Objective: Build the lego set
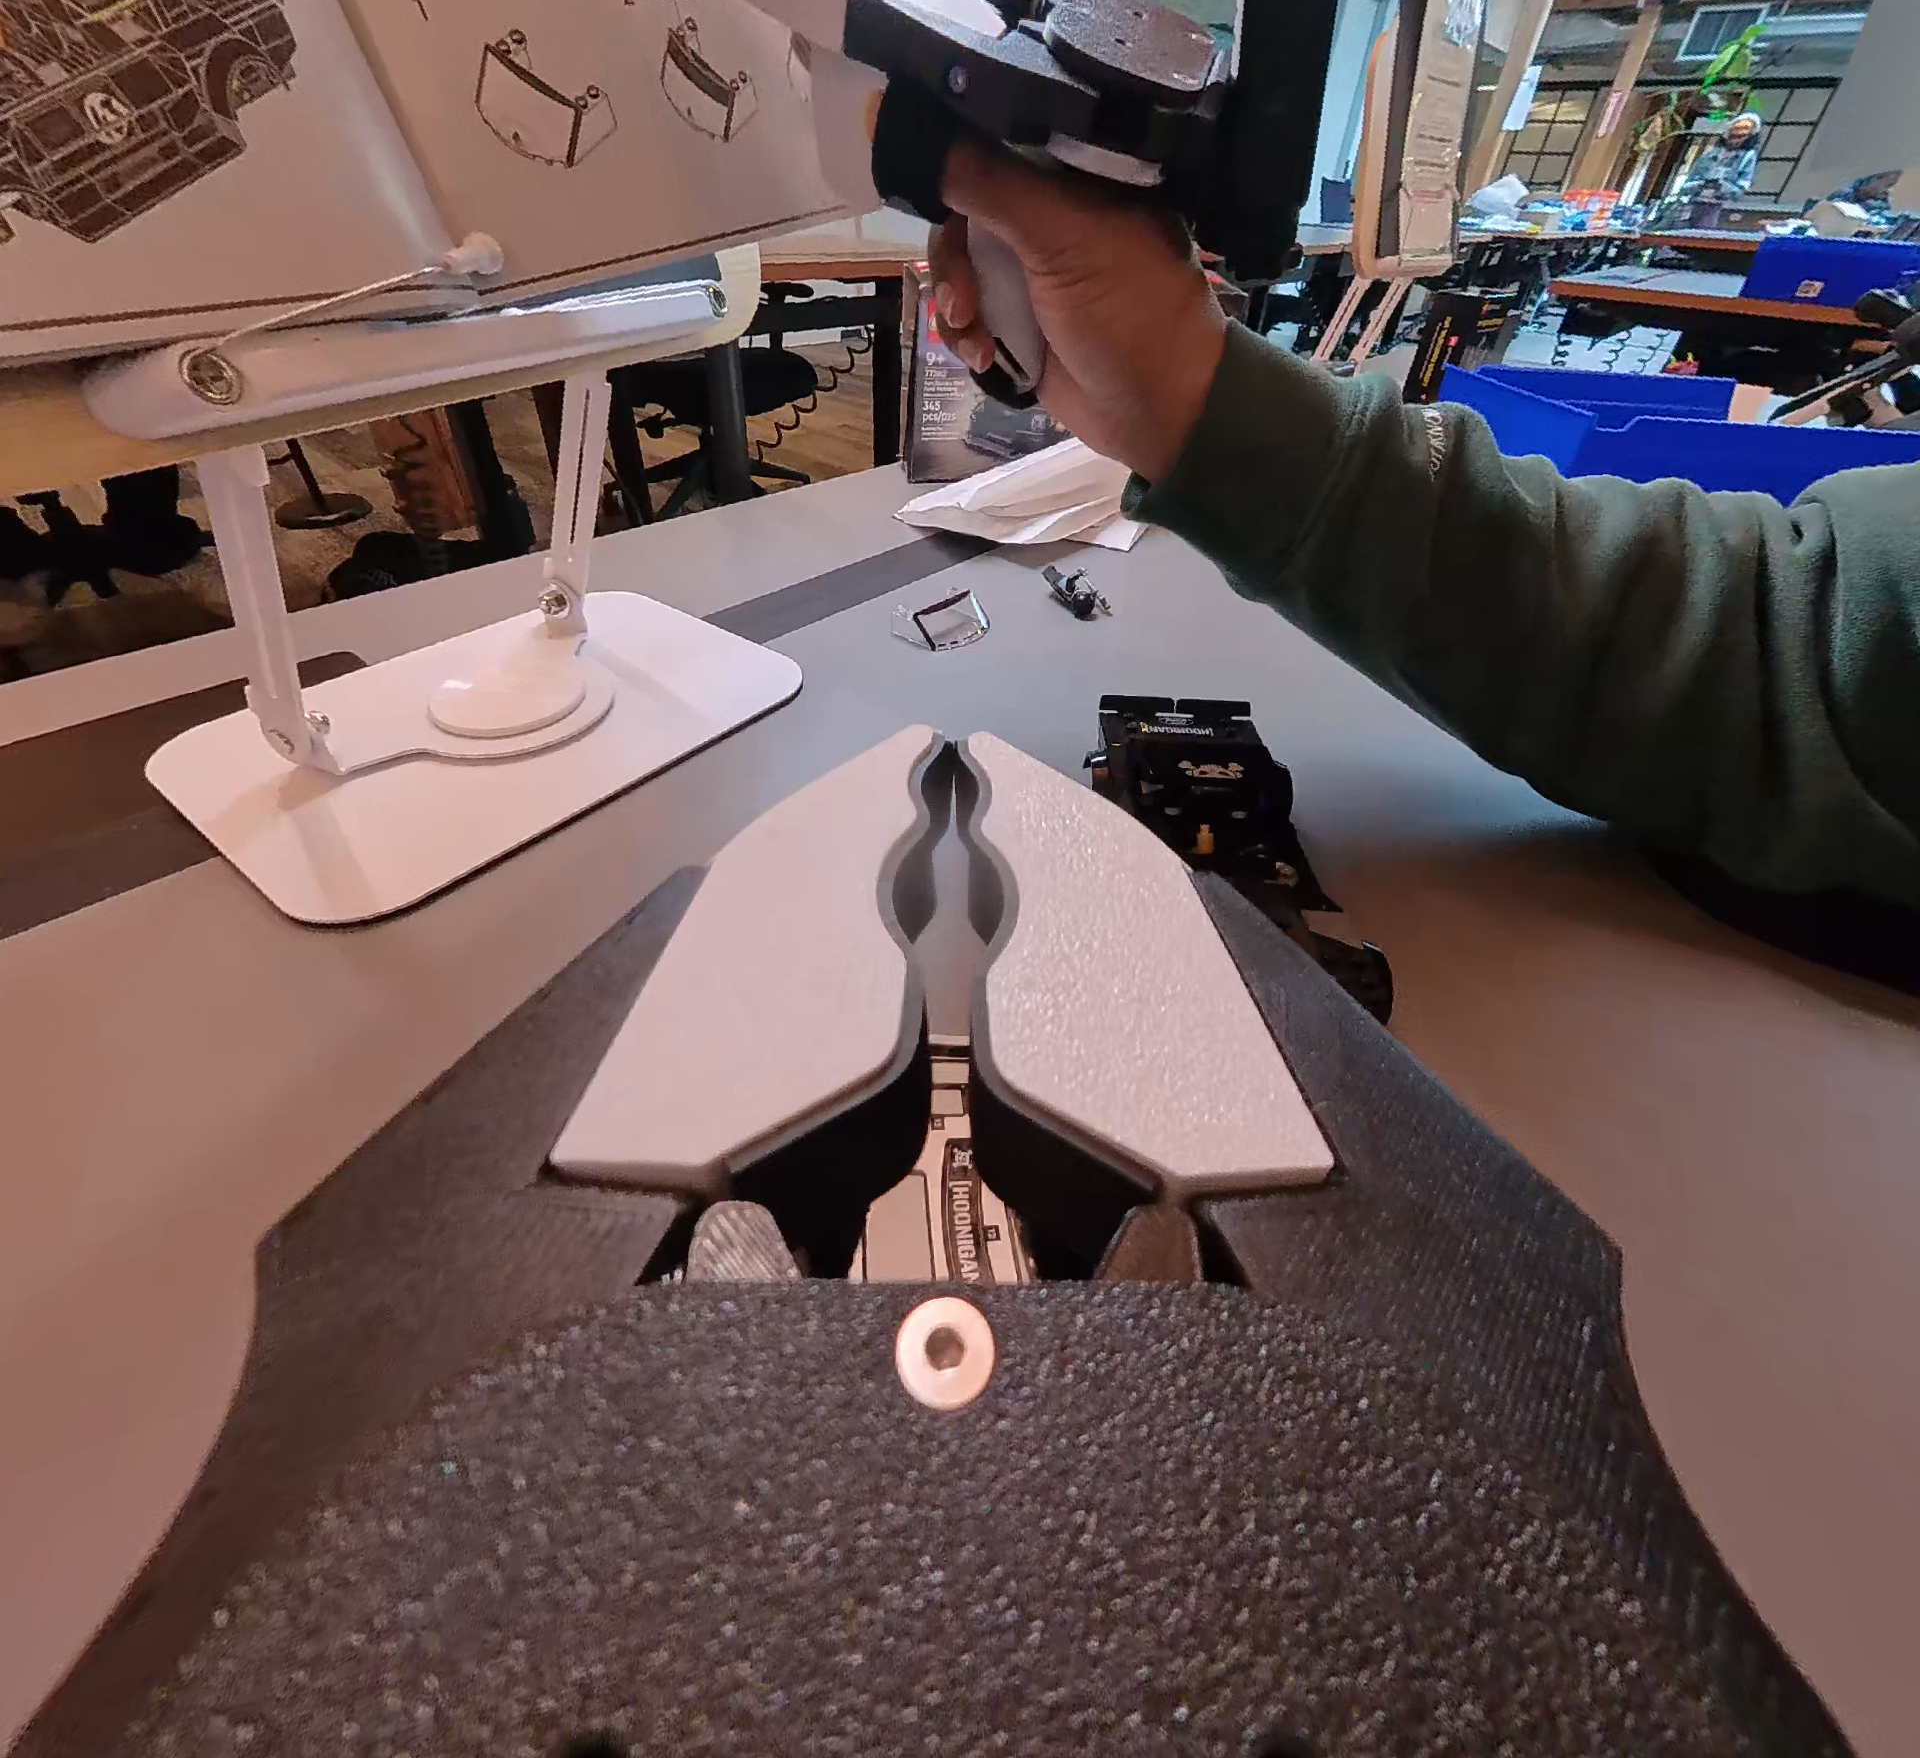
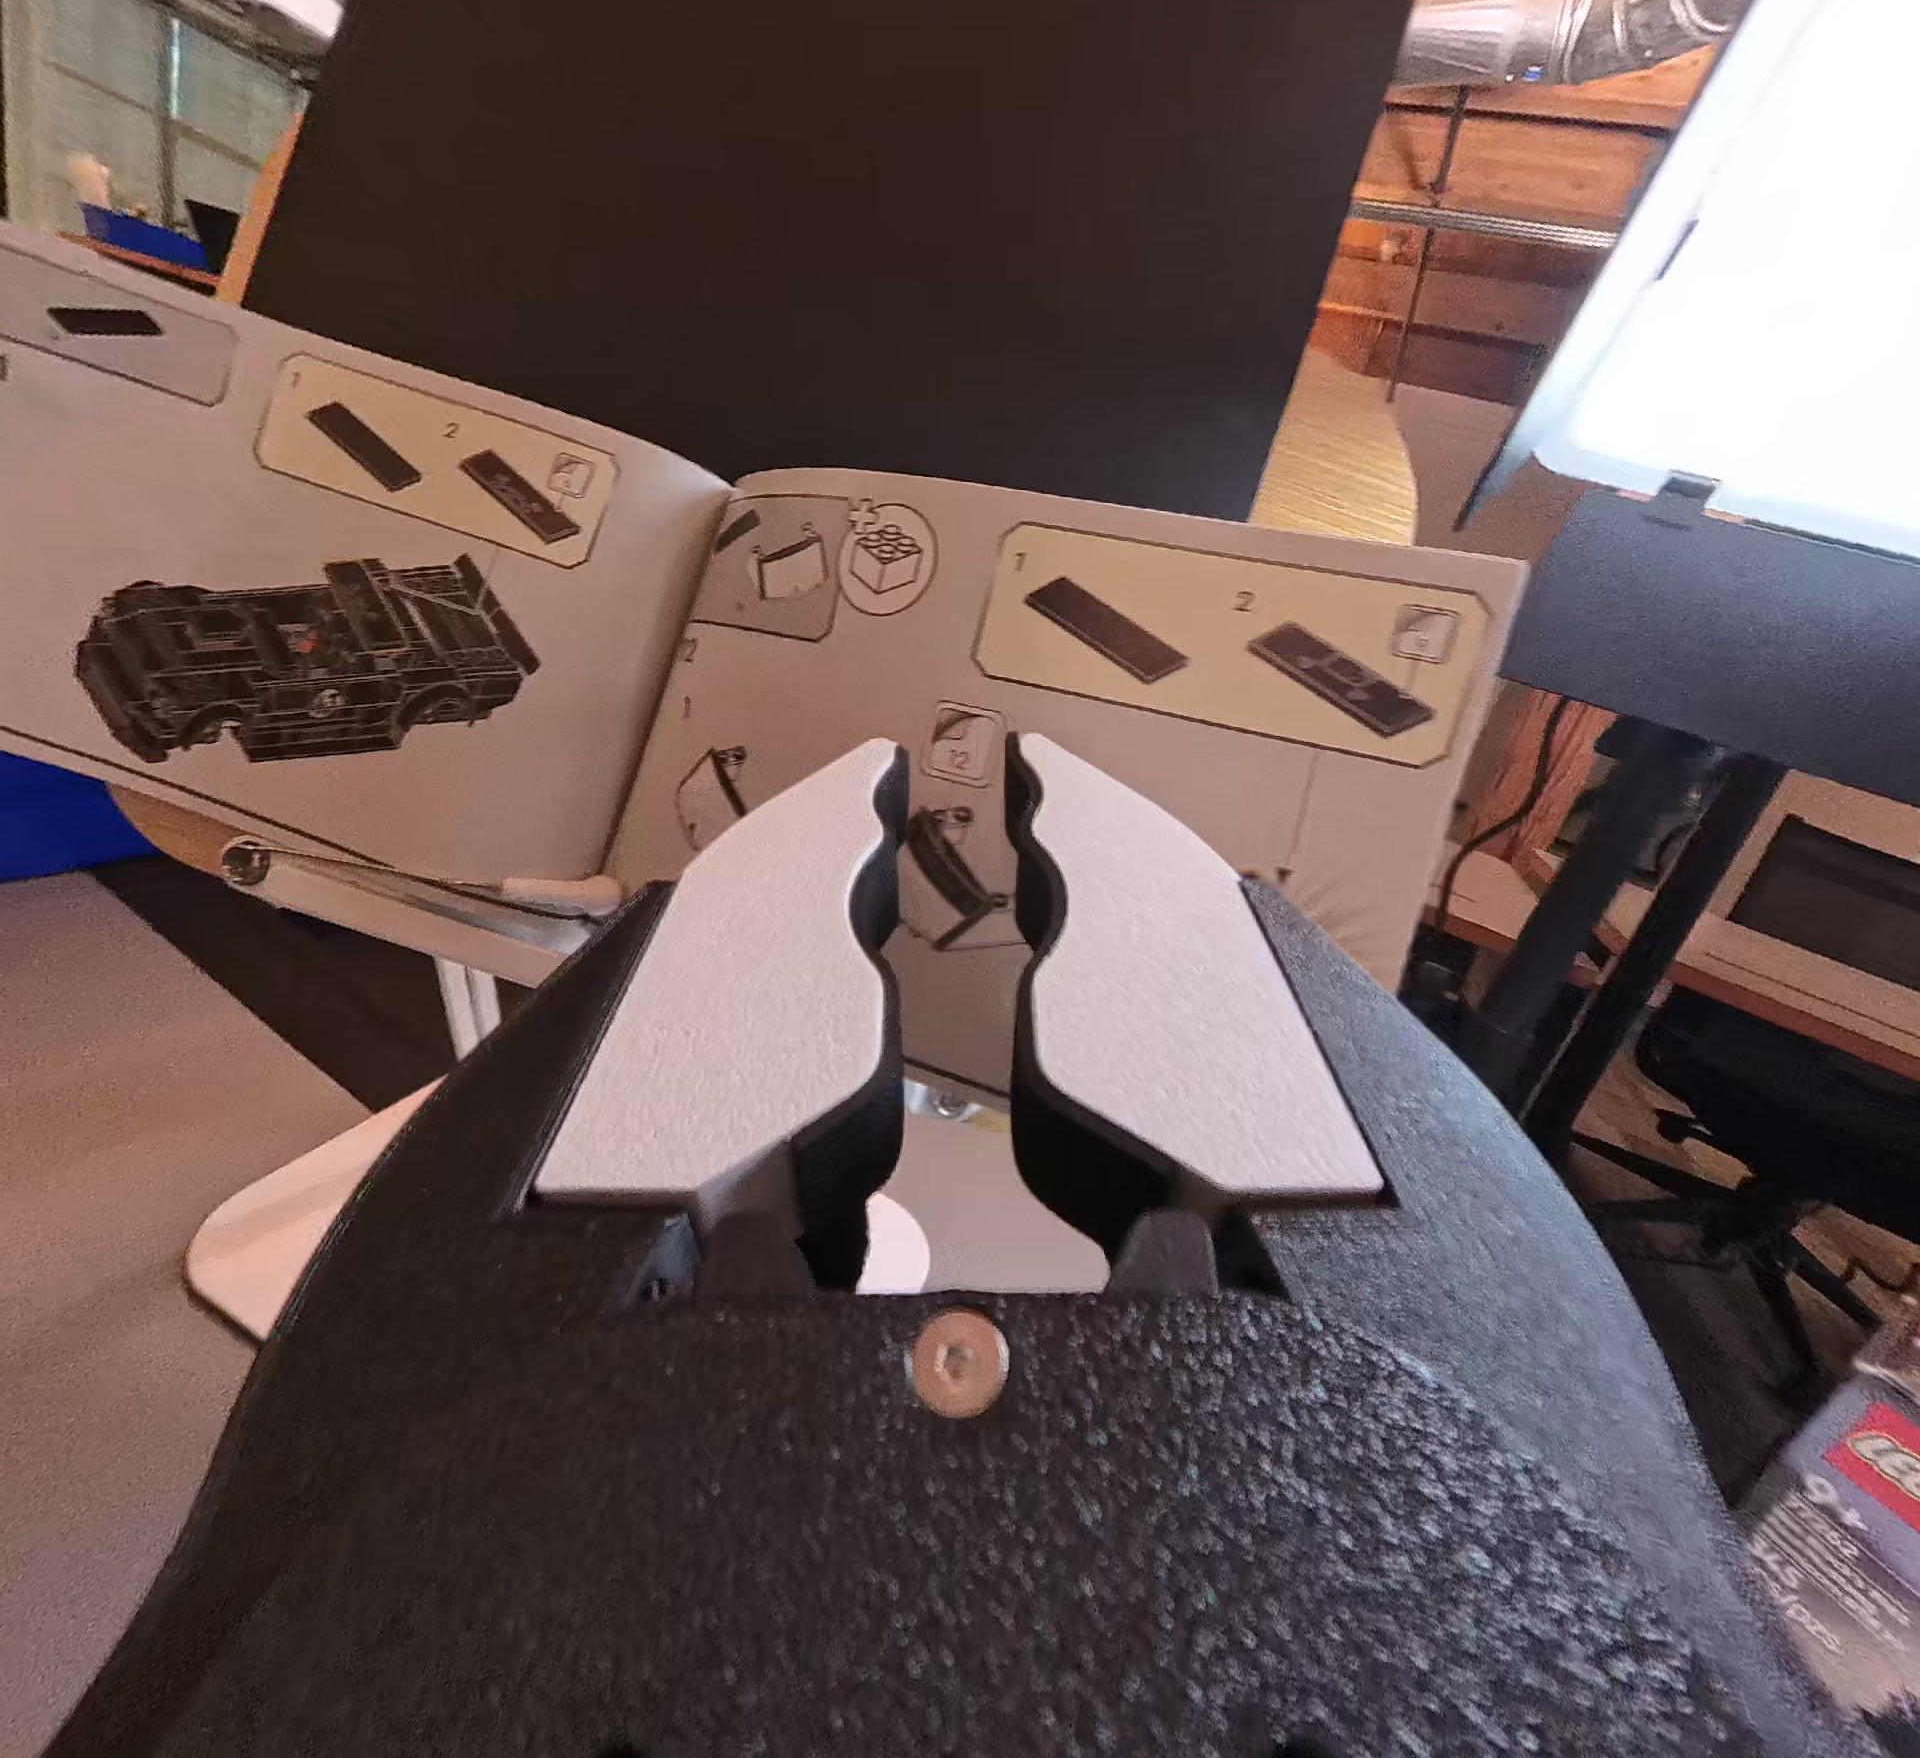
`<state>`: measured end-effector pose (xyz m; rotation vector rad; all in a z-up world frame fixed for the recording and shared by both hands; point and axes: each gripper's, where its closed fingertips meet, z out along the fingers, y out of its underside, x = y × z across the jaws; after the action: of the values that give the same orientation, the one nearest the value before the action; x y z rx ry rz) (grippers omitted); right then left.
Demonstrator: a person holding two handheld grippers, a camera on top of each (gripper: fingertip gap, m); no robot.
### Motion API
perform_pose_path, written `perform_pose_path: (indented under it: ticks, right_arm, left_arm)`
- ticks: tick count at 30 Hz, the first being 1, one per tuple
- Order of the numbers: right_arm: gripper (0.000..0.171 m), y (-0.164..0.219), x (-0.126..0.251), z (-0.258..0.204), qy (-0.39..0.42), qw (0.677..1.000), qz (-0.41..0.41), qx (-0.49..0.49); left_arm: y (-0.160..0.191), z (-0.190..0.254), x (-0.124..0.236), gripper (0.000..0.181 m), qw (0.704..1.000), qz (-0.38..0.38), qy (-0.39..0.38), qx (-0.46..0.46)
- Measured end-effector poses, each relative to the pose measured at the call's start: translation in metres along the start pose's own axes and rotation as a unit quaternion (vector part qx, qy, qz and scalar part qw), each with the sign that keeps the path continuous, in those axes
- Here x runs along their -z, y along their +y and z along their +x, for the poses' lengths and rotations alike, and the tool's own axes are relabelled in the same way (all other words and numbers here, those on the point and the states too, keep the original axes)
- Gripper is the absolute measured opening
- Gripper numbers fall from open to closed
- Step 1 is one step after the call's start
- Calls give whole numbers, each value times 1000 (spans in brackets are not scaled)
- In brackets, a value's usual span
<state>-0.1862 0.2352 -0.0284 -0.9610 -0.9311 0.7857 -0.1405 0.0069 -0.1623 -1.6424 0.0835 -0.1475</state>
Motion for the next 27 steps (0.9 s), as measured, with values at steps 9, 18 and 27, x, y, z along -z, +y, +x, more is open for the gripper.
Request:
perform_pose_path:
  ticks: [9, 18, 27]
  right_arm:
    - [30, -78, 36, 0, -59, 998, 26, -24]
    - [34, -42, 139, -22, -134, 986, -88, 34]
    - [29, 9, 219, -27, -137, 978, -134, -80]
  left_arm:
    - [-18, 12, 6, 0, 997, 10, -17, -69]
    - [-95, -96, 163, 20, 956, -104, -262, -85]
    - [70, -257, 268, 25, 772, -527, -315, 162]
